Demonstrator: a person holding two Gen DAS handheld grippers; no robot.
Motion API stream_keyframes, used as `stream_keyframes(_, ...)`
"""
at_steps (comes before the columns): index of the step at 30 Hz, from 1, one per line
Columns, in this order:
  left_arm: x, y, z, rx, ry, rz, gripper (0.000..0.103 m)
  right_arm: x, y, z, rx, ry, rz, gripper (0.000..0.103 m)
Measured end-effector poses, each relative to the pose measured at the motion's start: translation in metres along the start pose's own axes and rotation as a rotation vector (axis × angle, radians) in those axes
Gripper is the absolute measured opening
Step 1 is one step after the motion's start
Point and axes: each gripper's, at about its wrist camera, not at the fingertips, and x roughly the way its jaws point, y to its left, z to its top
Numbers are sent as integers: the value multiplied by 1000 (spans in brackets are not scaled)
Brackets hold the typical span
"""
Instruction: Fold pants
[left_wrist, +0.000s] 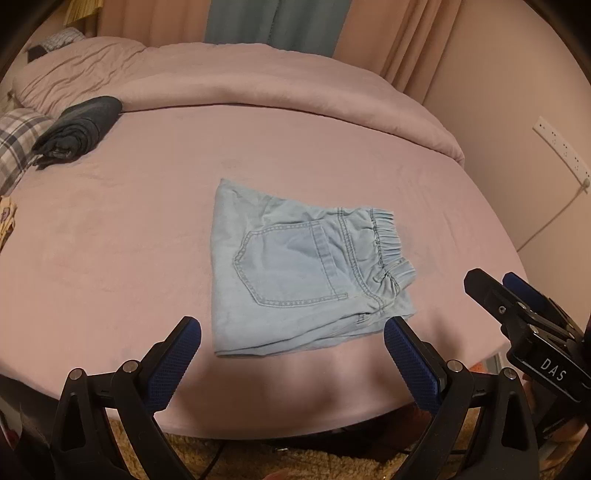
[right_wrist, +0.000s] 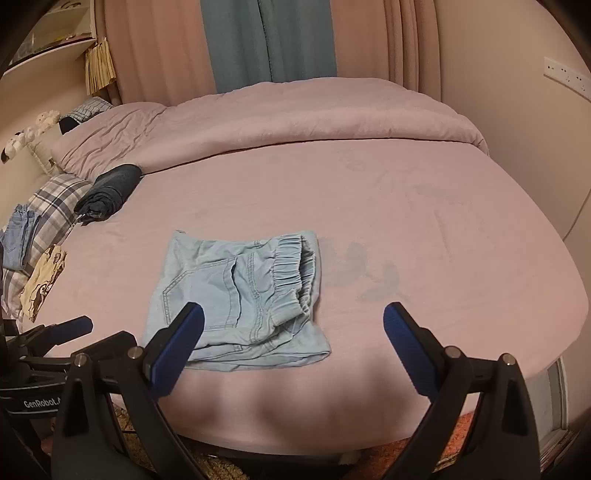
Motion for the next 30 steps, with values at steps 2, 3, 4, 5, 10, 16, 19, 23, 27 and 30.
stream_keyframes(2,-1,0,0,-2,-3,10,99,-1,-2,0,4,-2,4,99)
stream_keyframes(3,-1,1,1,-4,-3,17,99,-1,-2,0,4,-3,3,99)
stream_keyframes(4,-1,2,1,-6,-3,23,99,-2,-1,0,4,-4,2,99)
stream_keyframes(5,-2,2,1,-8,-5,29,99,-2,-1,0,3,-5,2,99)
stream_keyframes(10,-3,2,2,0,-7,57,99,-1,2,-2,-8,1,11,99)
stream_keyframes(16,-6,0,1,9,-19,94,99,-1,4,-3,-16,2,21,99)
stream_keyframes(19,-7,2,0,2,-21,110,99,-1,5,-3,-18,3,26,99)
stream_keyframes(23,-9,5,0,-4,-28,108,99,0,7,-3,-24,1,17,99)
stream_keyframes(27,-9,8,1,-7,-35,127,99,-1,8,-2,-31,-1,20,99)
stream_keyframes(30,-9,10,1,-14,-36,129,99,-1,9,-3,-34,1,17,99)
